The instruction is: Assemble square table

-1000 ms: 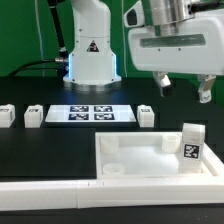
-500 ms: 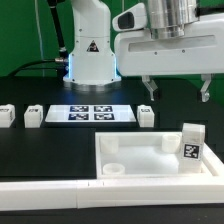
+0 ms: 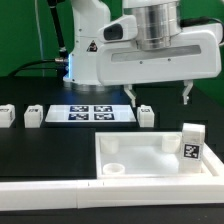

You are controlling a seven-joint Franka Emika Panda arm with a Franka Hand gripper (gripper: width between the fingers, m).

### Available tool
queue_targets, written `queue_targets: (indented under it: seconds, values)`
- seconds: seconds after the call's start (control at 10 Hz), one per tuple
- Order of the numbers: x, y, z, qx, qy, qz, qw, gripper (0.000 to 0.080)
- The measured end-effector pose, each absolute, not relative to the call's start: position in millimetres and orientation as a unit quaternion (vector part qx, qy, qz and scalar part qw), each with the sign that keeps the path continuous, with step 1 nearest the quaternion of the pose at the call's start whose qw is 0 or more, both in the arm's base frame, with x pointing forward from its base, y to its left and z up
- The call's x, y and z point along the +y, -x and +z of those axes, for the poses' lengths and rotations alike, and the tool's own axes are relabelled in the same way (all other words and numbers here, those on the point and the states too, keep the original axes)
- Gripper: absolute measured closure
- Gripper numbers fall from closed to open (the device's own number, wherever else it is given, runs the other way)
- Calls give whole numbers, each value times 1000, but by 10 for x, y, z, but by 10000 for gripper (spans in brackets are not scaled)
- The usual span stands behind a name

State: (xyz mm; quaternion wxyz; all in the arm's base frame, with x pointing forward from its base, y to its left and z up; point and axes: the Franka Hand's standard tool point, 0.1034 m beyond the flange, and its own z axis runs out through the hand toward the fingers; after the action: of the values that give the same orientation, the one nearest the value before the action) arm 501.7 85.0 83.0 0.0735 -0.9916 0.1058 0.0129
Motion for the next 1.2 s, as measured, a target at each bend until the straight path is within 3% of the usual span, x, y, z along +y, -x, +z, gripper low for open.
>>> queue_targets:
  seconds: [0.2,0.6,0.8,1.1,1.2]
  values:
    - [810,-4988,792,34,997,-2,64,150]
    - [851,-4893,735,23,997,23,67,150]
    - [905,-4697,694,18,993,96,69,150]
    - [917,-4712,698,16,979,188,82,150]
    - [920,-4676,673,23,974,211,78,150]
